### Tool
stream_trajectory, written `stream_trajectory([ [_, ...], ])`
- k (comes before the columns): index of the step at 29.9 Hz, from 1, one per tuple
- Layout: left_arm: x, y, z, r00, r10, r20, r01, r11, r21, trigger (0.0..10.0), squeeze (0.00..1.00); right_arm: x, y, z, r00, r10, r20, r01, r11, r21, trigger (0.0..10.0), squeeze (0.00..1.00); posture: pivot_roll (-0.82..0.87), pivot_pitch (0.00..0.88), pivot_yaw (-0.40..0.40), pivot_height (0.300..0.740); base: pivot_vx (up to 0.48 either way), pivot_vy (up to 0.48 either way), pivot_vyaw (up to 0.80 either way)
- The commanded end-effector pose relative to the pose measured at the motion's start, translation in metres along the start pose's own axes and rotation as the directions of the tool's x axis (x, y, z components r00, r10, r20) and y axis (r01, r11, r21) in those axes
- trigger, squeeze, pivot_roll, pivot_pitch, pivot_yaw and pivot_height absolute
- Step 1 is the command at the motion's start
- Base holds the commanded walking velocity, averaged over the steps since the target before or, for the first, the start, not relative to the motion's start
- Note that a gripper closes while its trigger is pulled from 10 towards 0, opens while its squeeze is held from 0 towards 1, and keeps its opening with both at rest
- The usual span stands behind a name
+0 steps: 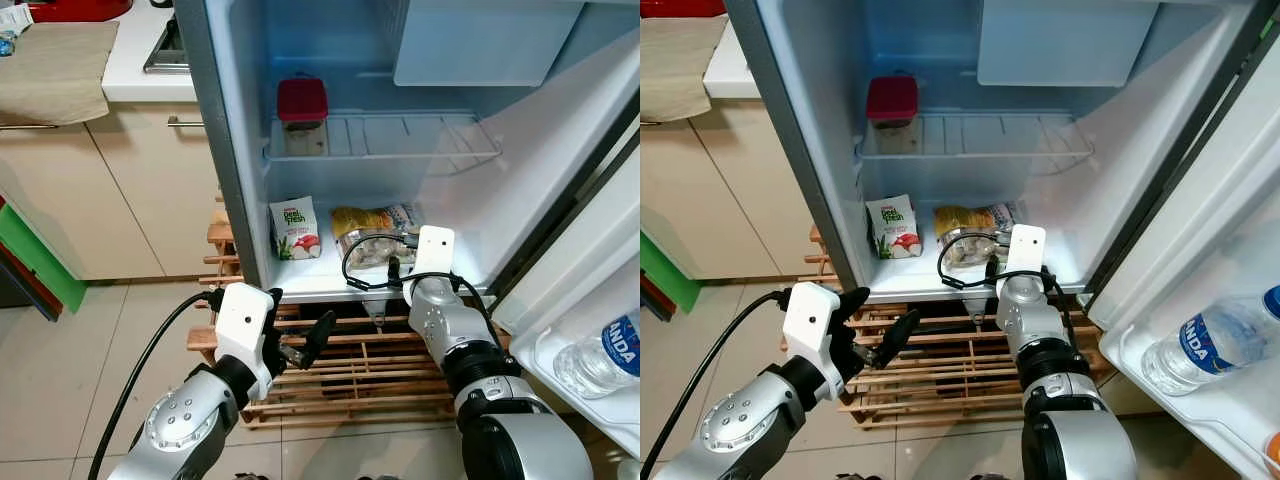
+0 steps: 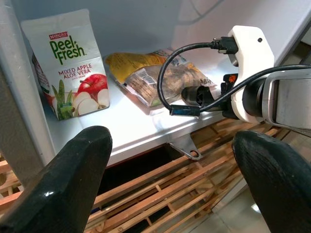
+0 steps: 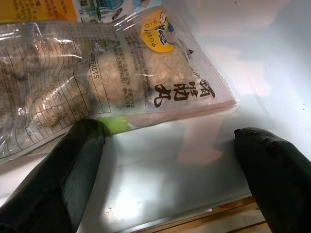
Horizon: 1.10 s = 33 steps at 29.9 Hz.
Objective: Restocking fridge
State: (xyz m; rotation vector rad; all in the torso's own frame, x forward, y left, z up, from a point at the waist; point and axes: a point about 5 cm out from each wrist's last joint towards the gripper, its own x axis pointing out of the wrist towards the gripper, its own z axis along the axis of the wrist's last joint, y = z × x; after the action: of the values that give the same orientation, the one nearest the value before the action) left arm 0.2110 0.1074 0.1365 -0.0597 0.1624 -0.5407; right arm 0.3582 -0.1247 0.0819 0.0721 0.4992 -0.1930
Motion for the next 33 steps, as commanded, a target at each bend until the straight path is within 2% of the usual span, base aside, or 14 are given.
stream_trajectory([
  [1,0.001,0.001,-0.002,1.0,0.007,-0.009,-0.007,1.0,0.001,10.0,0.0,-0.004,0.001,-0.005,1.0,0.019,-0.023,-0.018,0.999,0.029,10.0,0.0,0.0,0.102,-0.02,0.74,0.0,0.0,0.0],
  [4,0.004,0.004,-0.003,1.0,0.01,-0.004,-0.01,1.0,0.001,10.0,0.0,-0.012,0.007,-0.009,0.998,0.057,-0.025,-0.056,0.998,0.033,10.0,0.0,-0.01,0.079,-0.019,0.74,0.0,0.0,0.0],
  [6,0.01,0.006,-0.001,1.0,0.003,0.008,-0.003,1.0,0.003,10.0,0.0,-0.021,0.02,-0.015,0.992,0.121,-0.038,-0.119,0.992,0.041,10.0,0.0,-0.03,0.053,-0.008,0.74,0.0,0.0,0.0],
  [7,0.01,0.006,-0.001,1.0,0.003,0.008,-0.003,1.0,0.003,10.0,0.0,-0.021,0.02,-0.015,0.992,0.121,-0.038,-0.119,0.992,0.041,10.0,0.0,-0.03,0.053,-0.008,0.74,0.0,0.0,0.0],
  [9,0.018,0.009,0.0,1.0,-0.012,0.017,0.012,1.0,0.01,10.0,0.0,-0.026,0.039,-0.019,0.977,0.202,-0.066,-0.198,0.979,0.053,10.0,0.0,-0.04,0.026,0.0,0.74,0.0,0.0,0.0],
  [12,0.023,0.01,0.002,0.999,-0.022,0.027,0.021,1.0,0.018,10.0,0.0,-0.03,0.052,-0.012,0.962,0.269,-0.04,-0.268,0.963,0.036,10.0,0.0,-0.04,0.007,0.003,0.74,0.0,0.0,0.0],
  [14,0.024,0.011,0.003,0.999,-0.022,0.029,0.022,1.0,0.018,10.0,0.0,-0.031,0.054,-0.01,0.958,0.286,-0.037,-0.285,0.958,0.03,10.0,0.0,-0.04,0.002,0.004,0.74,0.0,0.0,0.0],
  [16,0.025,0.011,0.004,0.999,-0.026,0.037,0.025,0.999,0.023,10.0,0.0,-0.032,0.066,-0.005,0.933,0.358,-0.032,-0.358,0.934,-0.008,10.0,0.0,-0.03,0.0,-0.003,0.74,0.0,0.0,0.0],
  [19,0.025,0.012,0.004,0.999,-0.021,0.041,0.021,1.0,0.023,10.0,0.0,-0.031,0.068,-0.005,0.93,0.365,-0.032,-0.365,0.931,-0.012,10.0,0.0,-0.03,0.0,-0.008,0.74,0.0,0.0,0.0],
  [25,0.023,0.014,0.003,0.999,0.003,0.052,-0.004,1.0,0.018,10.0,0.0,-0.024,0.07,-0.001,0.931,0.365,-0.015,-0.365,0.927,-0.083,10.0,0.0,-0.01,0.0,-0.023,0.74,0.0,0.0,0.0],
  [28,0.021,0.013,0.002,0.999,0.007,0.05,-0.008,1.0,0.014,10.0,0.0,-0.019,0.07,-0.007,0.931,0.365,-0.026,-0.365,0.924,-0.116,10.0,0.0,0.0,0.009,-0.024,0.74,0.0,0.0,0.0],
  [33,0.019,0.013,0.0,0.999,0.01,0.046,-0.011,1.0,0.011,10.0,0.0,-0.016,0.071,-0.022,0.931,0.356,-0.077,-0.362,0.927,-0.099,10.0,0.0,0.01,0.031,-0.023,0.74,0.0,0.0,0.0],
])
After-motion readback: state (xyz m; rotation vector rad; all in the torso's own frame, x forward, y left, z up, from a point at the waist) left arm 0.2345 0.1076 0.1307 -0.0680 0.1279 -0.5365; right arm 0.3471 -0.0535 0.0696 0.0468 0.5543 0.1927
